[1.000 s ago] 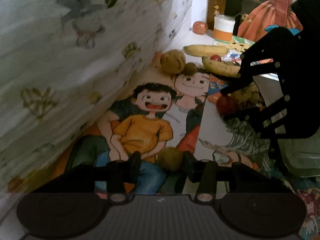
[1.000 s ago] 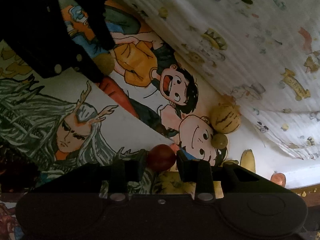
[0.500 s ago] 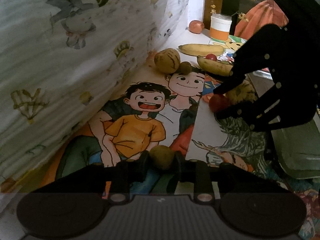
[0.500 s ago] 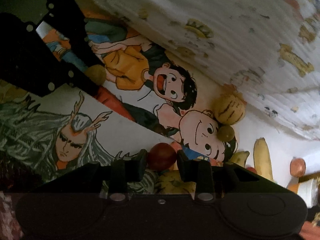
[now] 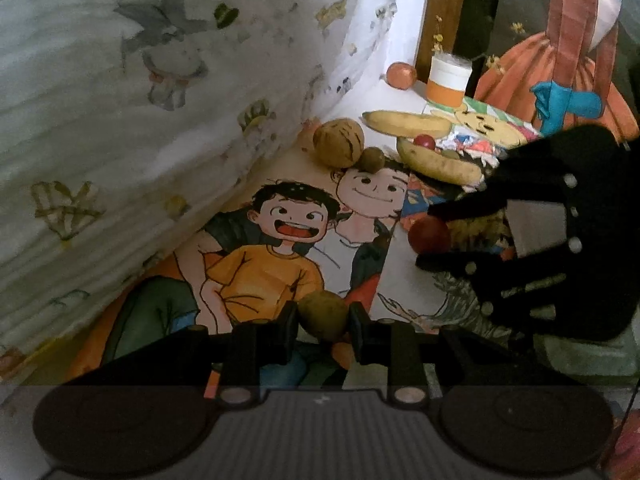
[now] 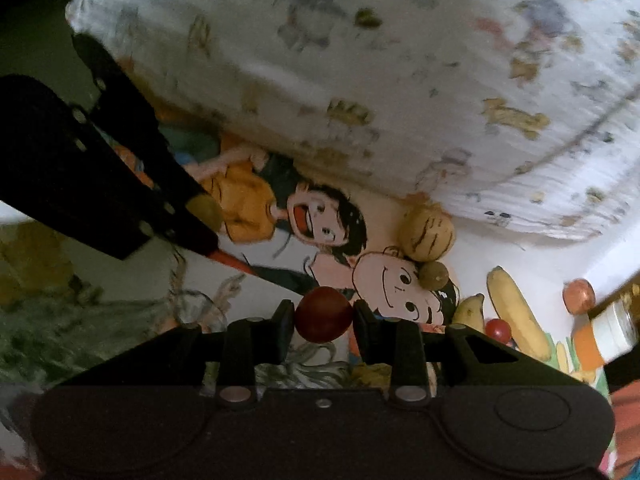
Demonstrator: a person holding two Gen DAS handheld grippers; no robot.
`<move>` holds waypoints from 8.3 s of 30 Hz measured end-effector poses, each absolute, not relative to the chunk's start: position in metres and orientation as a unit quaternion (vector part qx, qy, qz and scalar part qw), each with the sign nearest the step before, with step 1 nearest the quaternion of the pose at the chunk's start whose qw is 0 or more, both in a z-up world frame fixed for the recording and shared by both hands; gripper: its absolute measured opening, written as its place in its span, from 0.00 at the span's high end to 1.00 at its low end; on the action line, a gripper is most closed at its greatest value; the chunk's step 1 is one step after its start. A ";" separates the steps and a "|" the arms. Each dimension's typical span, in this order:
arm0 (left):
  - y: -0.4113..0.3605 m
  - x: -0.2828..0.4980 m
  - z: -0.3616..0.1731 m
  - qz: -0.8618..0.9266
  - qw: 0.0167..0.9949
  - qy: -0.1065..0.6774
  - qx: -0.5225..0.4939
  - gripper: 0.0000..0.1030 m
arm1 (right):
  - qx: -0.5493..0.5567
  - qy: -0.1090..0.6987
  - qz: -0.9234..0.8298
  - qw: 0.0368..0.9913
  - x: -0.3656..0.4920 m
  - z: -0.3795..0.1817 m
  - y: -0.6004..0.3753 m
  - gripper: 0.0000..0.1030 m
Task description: Organize fruits
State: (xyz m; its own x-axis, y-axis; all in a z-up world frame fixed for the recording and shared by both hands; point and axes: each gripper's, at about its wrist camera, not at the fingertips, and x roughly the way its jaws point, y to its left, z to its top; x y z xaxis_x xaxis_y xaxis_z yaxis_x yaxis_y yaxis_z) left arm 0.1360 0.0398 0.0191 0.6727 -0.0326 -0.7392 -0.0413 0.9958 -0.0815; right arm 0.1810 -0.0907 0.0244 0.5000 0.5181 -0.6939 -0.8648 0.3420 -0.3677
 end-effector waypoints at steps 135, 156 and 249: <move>0.014 0.096 0.051 -0.014 0.932 0.352 0.082 0.00 | -0.059 0.337 0.136 0.930 0.049 0.075 -0.226 0.01; -0.041 0.137 0.042 -0.179 0.927 0.270 0.191 0.00 | -0.194 0.278 0.135 0.931 0.110 0.074 -0.238 0.01; -0.058 0.184 0.030 -0.180 0.922 0.339 0.051 0.46 | -0.202 0.328 0.293 0.875 0.196 0.056 -0.241 0.74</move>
State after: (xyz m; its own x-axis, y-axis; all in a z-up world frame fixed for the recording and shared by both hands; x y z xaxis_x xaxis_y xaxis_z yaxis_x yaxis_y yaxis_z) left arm 0.1837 -0.0582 0.0301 0.7061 -0.2967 -0.6430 0.3664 0.9301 -0.0268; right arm 0.1964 -0.2409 0.0559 0.6132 0.3814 -0.6918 -0.6457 0.7465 -0.1607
